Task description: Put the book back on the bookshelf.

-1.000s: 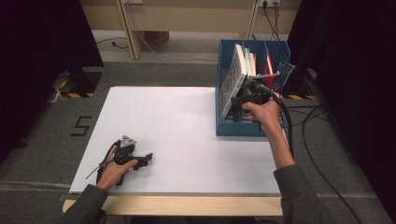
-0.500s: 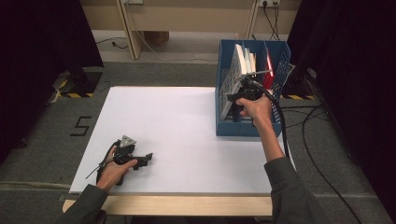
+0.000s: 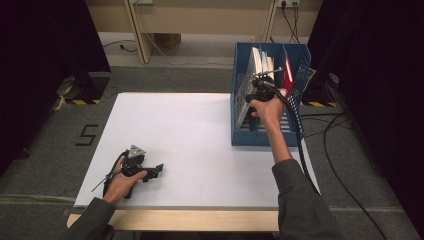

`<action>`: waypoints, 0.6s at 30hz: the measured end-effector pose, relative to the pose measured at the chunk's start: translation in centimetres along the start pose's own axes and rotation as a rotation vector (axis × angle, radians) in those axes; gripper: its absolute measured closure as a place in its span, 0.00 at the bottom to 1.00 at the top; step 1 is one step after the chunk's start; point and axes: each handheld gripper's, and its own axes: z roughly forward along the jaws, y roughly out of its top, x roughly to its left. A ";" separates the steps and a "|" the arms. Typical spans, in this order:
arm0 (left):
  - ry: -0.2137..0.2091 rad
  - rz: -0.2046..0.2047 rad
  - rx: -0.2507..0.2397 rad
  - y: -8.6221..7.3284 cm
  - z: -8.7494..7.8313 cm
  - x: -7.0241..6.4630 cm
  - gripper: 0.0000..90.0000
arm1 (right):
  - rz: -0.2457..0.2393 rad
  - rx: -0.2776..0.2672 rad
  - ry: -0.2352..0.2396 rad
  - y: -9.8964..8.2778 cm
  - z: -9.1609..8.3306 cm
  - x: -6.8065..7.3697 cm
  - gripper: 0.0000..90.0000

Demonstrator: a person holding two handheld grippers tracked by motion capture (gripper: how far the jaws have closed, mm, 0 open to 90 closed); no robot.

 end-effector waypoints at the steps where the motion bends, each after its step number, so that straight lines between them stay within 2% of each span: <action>1: 0.000 0.000 0.000 0.0 0.0 0.0 0.13 | -0.015 0.003 -0.005 0.1 0.1 0.2 0.67; 5: 0.000 0.000 0.000 0.0 0.0 0.0 0.13 | -0.102 0.011 -0.007 0.3 0.1 1.2 0.70; 7: 0.000 0.001 0.000 0.0 0.0 0.0 0.13 | -0.155 0.019 0.012 0.3 0.1 2.1 0.75; 9: 0.001 0.001 0.000 0.0 0.0 0.0 0.13 | -0.190 0.023 0.027 0.4 0.0 2.9 0.79; 11: 0.001 0.001 0.000 0.0 0.0 0.0 0.13 | -0.205 0.027 0.037 0.5 0.1 3.4 0.80; 13: -0.001 0.000 0.000 0.0 0.0 0.0 0.13 | -0.179 0.034 0.051 0.8 0.3 3.4 0.77; 14: -0.002 0.000 0.000 0.0 0.0 0.0 0.13 | -0.146 0.028 0.050 0.9 0.4 3.4 0.72; 18: -0.003 0.002 0.002 0.0 0.0 0.1 0.13 | -0.093 0.011 0.018 1.2 0.9 3.3 0.58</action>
